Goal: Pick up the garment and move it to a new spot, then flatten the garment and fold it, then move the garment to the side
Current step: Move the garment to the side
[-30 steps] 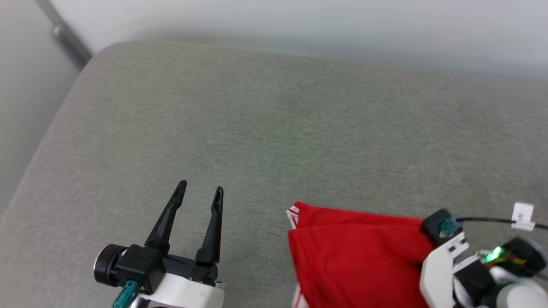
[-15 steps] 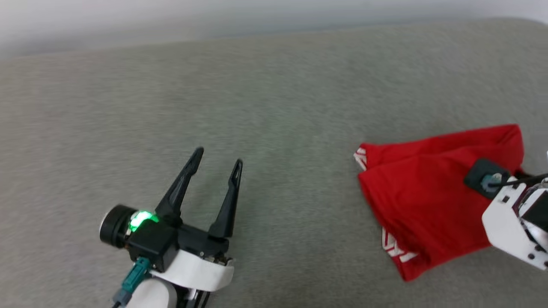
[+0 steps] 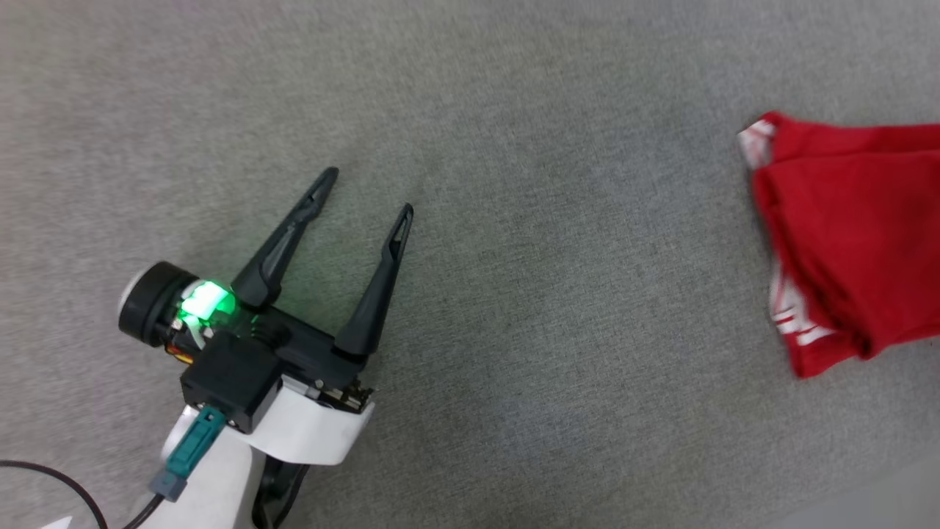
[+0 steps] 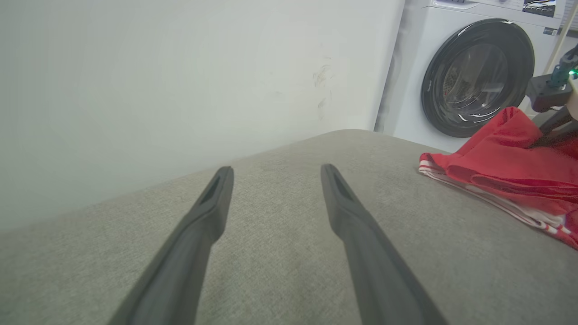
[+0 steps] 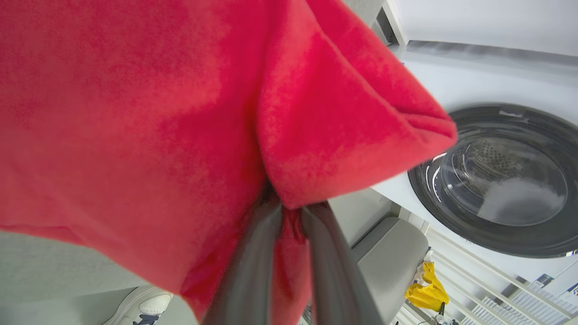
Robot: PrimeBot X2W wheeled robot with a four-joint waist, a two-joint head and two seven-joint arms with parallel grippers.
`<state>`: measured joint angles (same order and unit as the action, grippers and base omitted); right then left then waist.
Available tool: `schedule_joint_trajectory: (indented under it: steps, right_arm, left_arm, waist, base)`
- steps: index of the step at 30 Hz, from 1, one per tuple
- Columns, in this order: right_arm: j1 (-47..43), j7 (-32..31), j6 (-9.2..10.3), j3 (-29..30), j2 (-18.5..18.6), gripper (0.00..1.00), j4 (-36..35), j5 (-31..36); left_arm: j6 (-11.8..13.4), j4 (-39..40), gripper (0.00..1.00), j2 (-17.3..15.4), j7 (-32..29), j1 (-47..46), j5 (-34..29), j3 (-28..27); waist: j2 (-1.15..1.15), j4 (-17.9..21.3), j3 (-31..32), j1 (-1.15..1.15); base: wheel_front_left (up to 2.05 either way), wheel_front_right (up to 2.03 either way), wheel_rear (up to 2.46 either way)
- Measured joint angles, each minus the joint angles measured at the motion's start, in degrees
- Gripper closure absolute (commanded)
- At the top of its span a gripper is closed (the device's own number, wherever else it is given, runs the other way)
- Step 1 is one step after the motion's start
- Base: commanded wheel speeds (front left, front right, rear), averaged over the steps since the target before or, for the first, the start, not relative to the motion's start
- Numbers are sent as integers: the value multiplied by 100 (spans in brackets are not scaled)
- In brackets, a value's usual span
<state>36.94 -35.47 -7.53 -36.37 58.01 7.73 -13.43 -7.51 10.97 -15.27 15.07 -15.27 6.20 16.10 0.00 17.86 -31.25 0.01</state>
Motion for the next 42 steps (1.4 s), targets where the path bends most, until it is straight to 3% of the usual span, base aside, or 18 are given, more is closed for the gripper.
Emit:
schedule_joint_trajectory:
  steps: [9,18,19,20,27,35,42]
  right_arm:
    - [-93,909,0,1190,-246,100,1415,357]
    - [-62,1363,0,1975,-589,100,2063,839]
    - [-62,1388,-1,2034,-622,58,2089,882]
    - [-62,1430,-1,2097,-649,0,2095,942]
    - [-38,1456,0,2552,-904,0,1944,1274]
    - [-57,1845,-1,3030,-1262,0,1096,1276]
    - [-448,2463,1,3635,-2231,0,163,1315]
  left_arm:
    - [0,176,0,-211,0,-291,-19,67]
    - [0,300,0,-200,8,-382,-49,37]
    - [0,293,0,-191,8,-385,-49,33]
    - [0,283,0,-174,8,-387,-49,27]
    - [0,131,0,-3,0,-238,-26,-100]
    - [67,16,0,342,0,287,159,-628]
    - [96,-36,0,591,0,888,178,-1099]
  waist:
    - [0,77,-703,0]
    - [0,-165,-923,0]
    - [0,-180,-912,0]
    - [0,-193,-893,0]
    - [0,-221,-503,0]
    - [0,-299,412,-1]
    - [0,-491,1297,-1]
  base:
    - [0,0,0]
    - [0,0,0]
    - [0,0,0]
    - [0,0,0]
    - [0,0,0]
    - [0,0,0]
    - [0,0,0]
